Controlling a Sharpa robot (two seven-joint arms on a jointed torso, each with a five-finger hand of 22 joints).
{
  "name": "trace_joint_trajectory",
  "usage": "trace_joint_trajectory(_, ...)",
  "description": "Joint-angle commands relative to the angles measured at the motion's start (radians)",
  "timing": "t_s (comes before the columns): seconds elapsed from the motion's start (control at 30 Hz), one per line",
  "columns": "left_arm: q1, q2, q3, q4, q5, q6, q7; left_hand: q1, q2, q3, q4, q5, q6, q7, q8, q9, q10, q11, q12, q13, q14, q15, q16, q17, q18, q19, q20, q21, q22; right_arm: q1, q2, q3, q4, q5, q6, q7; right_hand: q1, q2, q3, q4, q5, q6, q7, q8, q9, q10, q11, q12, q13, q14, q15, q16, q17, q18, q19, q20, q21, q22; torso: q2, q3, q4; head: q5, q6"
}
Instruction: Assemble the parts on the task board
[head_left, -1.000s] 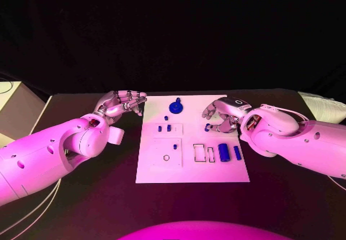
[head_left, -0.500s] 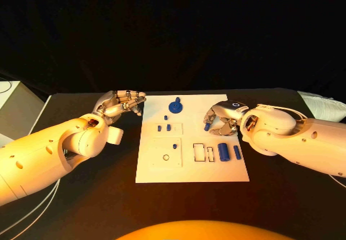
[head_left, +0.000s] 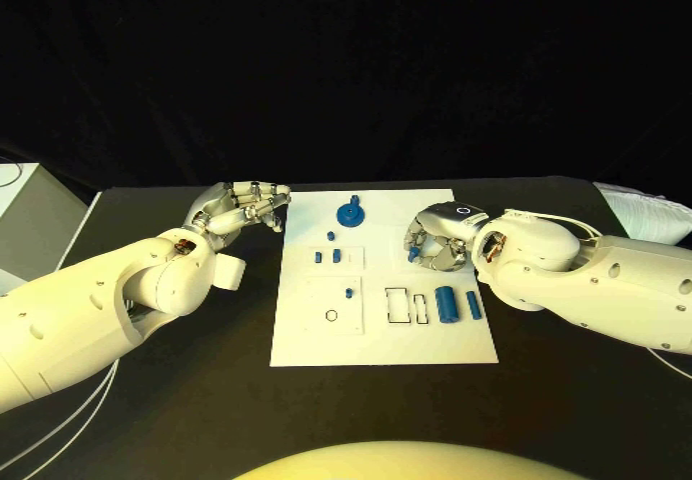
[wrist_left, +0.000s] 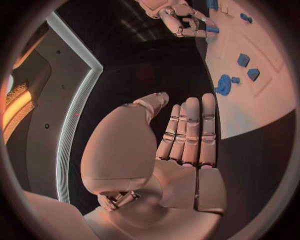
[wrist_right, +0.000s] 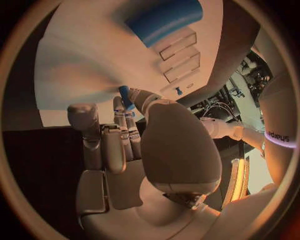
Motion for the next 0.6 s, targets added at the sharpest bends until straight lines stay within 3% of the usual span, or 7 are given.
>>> trace_joint_trajectory(0.03, 0.000, 0.001, 0.001, 0.002, 0.006, 0.014, 0.006, 0.012, -0.001, -0.006, 0.001, -0.002, 0.004, 0.001, 0.006, 0.001, -0.005, 0.001, 0.004, -0.001, 0.001, 0.002, -0.006, -0.001, 0.014, 0.007, 0.002, -0.003, -0.001, -0.002, 0.003, -0.001, -0.002, -0.017, -0.016, -0.006, 0.002, 0.004, 0.008, 0.002, -0.006, 0.010, 0.000, 0.007, 0.003, 0.012, -0.001, 0.007, 0.001, 0.047, -0.009, 0.006, 0.001, -0.015, 0.006, -0.004, 0.006, 0.004, 0.001, 0.0002, 0.0000, 0.001, -0.003)
trace_joint_trajectory(0.2, 0.000, 0.001, 0.001, 0.001, 0.006, 0.015, 0.005, 0.012, -0.001, -0.006, 0.001, -0.002, 0.004, 0.001, 0.006, 0.001, -0.005, 0.001, 0.004, -0.001, 0.001, 0.002, -0.006, -0.001, 0.014, 0.007, 0.002, -0.003, -0.001, -0.003, 0.005, -0.001, -0.002, -0.017, -0.023, -0.009, -0.001, 0.003, 0.018, 0.006, -0.007, 0.020, 0.000, 0.013, 0.007, 0.025, -0.003, 0.007, 0.003, 0.047, -0.011, 0.007, 0.003, -0.015, 0.007, -0.006, 0.007, 0.006, 0.001, 0.0000, -0.0015, 0.001, -0.006)
trace_joint_trajectory(0.33, 0.000, 0.002, 0.001, 0.000, 0.006, 0.015, 0.004, 0.012, -0.001, -0.006, 0.001, -0.002, 0.004, 0.001, 0.006, 0.001, -0.005, 0.001, 0.004, -0.001, 0.001, 0.002, -0.006, -0.001, 0.014, 0.007, 0.002, -0.003, -0.001, -0.003, 0.005, -0.001, -0.001, -0.017, -0.034, -0.011, 0.010, 0.018, 0.041, 0.001, -0.007, 0.049, -0.003, 0.031, 0.018, 0.054, -0.009, 0.010, 0.007, 0.048, -0.016, 0.009, 0.006, -0.016, 0.009, -0.010, 0.010, 0.013, 0.001, 0.0002, -0.0019, 0.000, -0.007)
trace_joint_trajectory(0.37, 0.000, 0.003, 0.001, 0.000, 0.006, 0.015, 0.004, 0.012, -0.001, -0.006, 0.001, -0.002, 0.004, 0.001, 0.006, 0.001, -0.005, 0.001, 0.004, -0.001, 0.001, 0.002, -0.006, -0.001, 0.014, 0.007, 0.002, -0.003, -0.001, -0.003, 0.005, -0.001, -0.001, -0.016, -0.037, -0.012, 0.013, 0.021, 0.045, -0.001, -0.013, 0.054, -0.004, 0.034, 0.020, 0.058, -0.010, 0.010, 0.008, 0.048, -0.017, 0.009, 0.006, -0.016, 0.009, -0.011, 0.010, 0.013, 0.001, 0.0002, -0.0019, 0.000, -0.007)
trace_joint_trajectory(0.4, 0.000, 0.003, 0.001, 0.000, 0.006, 0.015, 0.004, 0.012, -0.001, -0.006, 0.001, -0.002, 0.004, 0.001, 0.006, 0.001, -0.005, 0.001, 0.004, -0.001, 0.001, 0.002, -0.006, -0.001, 0.014, 0.007, 0.002, -0.003, -0.001, -0.003, 0.005, -0.001, 0.000, -0.013, -0.042, -0.013, 0.018, 0.031, 0.068, -0.006, -0.054, 0.063, -0.006, 0.042, 0.026, 0.072, -0.013, 0.006, 0.010, 0.048, -0.020, 0.010, 0.007, -0.017, 0.011, -0.014, 0.014, 0.020, 0.000, 0.0000, -0.0016, 0.000, -0.008)
trace_joint_trajectory(0.6, 0.000, 0.004, 0.001, -0.001, 0.006, 0.016, 0.002, 0.013, 0.001, -0.008, 0.002, -0.002, 0.004, 0.001, 0.007, 0.001, -0.006, 0.001, 0.005, -0.002, 0.001, 0.003, -0.006, -0.001, 0.014, 0.008, 0.002, -0.005, -0.002, -0.004, 0.005, -0.001, 0.002, 0.017, -0.068, -0.014, 0.023, 0.039, 0.088, -0.018, -0.051, 0.080, -0.010, 0.057, 0.039, 0.097, -0.020, 0.006, 0.016, 0.048, -0.025, 0.011, 0.008, -0.017, 0.012, -0.018, 0.017, 0.026, -0.001, -0.0001, -0.0007, -0.001, -0.009)
